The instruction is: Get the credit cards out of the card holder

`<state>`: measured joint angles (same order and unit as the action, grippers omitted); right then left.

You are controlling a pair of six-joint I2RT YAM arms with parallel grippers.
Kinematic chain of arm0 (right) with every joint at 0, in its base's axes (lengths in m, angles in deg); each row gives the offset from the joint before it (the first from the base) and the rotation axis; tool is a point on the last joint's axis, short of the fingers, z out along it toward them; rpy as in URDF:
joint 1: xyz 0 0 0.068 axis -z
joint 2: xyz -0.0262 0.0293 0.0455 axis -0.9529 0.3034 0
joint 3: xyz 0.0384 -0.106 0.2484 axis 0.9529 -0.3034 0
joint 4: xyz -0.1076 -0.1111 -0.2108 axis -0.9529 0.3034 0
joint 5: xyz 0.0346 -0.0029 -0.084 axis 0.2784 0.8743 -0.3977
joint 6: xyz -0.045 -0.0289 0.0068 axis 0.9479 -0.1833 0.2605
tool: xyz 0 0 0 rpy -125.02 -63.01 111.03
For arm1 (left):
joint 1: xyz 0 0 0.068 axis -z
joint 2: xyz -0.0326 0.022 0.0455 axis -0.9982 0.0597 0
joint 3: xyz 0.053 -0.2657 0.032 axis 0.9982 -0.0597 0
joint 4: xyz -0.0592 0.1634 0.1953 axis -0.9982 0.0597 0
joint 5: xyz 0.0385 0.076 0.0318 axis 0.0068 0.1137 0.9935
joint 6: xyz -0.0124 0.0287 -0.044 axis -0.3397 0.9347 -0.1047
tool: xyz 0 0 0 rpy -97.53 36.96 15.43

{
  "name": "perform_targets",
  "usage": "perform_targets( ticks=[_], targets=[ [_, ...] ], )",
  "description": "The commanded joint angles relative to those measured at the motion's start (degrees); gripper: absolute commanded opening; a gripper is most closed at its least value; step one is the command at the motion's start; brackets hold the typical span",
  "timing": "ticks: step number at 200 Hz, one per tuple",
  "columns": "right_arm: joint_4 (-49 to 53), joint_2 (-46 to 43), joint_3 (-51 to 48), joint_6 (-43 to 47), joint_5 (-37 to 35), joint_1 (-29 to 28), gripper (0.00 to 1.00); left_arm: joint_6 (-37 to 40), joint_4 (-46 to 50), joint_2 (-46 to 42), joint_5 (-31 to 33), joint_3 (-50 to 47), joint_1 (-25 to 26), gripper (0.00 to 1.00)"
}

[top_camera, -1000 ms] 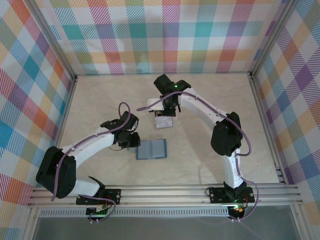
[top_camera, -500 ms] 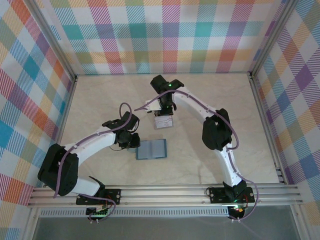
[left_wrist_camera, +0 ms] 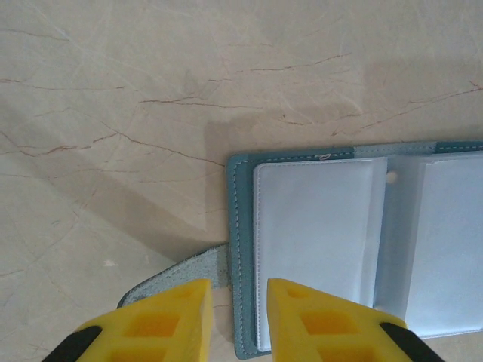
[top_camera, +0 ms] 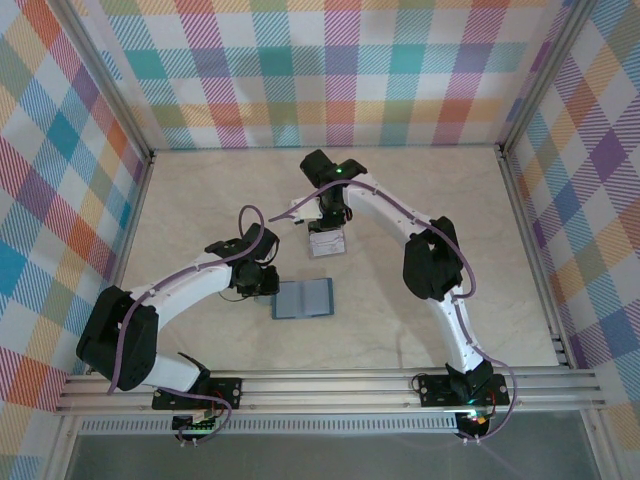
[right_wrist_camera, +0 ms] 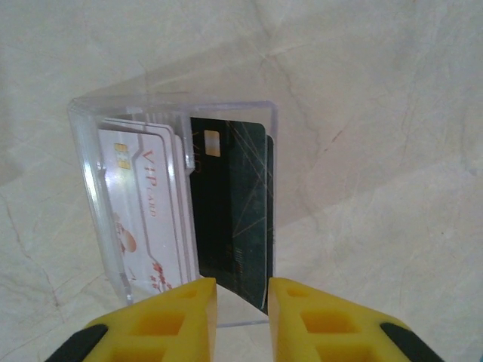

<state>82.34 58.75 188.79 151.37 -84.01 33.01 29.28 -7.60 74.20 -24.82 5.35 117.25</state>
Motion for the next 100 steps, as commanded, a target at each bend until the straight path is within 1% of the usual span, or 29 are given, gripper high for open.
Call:
perform_targets(
  ticks=[1,25,32,44,75,78,81,88,94,100],
  targets=[
    [-1.6,-1.0,1.3,-2.1,-1.2,0.3,0.27,-0.1,1.4,-0.7,1.6,1.0,0.1,0.26],
    [-5.5,-3.4,-1.3,-5.1,-1.6,0.5,0.3,0.2,1.1,-1.0,2.7,1.1,-0.1,0.27],
    [-7.6,-4.4,-2.9,-6.3,-2.2,0.7,0.33,0.5,0.8,-1.2,3.2,1.0,-0.2,0.3],
    [-10.8,-6.4,-6.2,-8.6,-2.8,1.1,0.41,1.4,0.3,-1.8,4.3,1.0,-0.3,0.38],
    [-18.0,-13.1,-16.0,-15.7,-3.1,2.3,0.71,2.4,-0.8,-4.0,11.3,0.9,-0.4,0.7],
    [-18.8,-13.8,-17.2,-16.3,-3.1,2.3,0.73,2.5,-0.9,-4.1,11.9,1.0,-0.5,0.78],
    [-19.5,-14.7,-18.2,-16.9,-3.1,2.4,0.76,2.7,-1.0,-4.2,12.5,1.2,-0.6,0.84],
    [-21.2,-16.6,-21.3,-18.3,-3.3,2.5,0.81,2.9,-1.0,-4.4,13.9,1.4,-0.7,0.95],
    [-22.8,-18.3,-24.1,-19.6,-3.5,2.5,0.88,3.1,-1.1,-4.5,15.1,1.6,-0.9,0.99],
    [-24.4,-20.1,-26.8,-20.8,-3.7,2.7,0.98,3.4,-1.3,-4.6,16.3,1.8,-1.0,1.0]
  ],
)
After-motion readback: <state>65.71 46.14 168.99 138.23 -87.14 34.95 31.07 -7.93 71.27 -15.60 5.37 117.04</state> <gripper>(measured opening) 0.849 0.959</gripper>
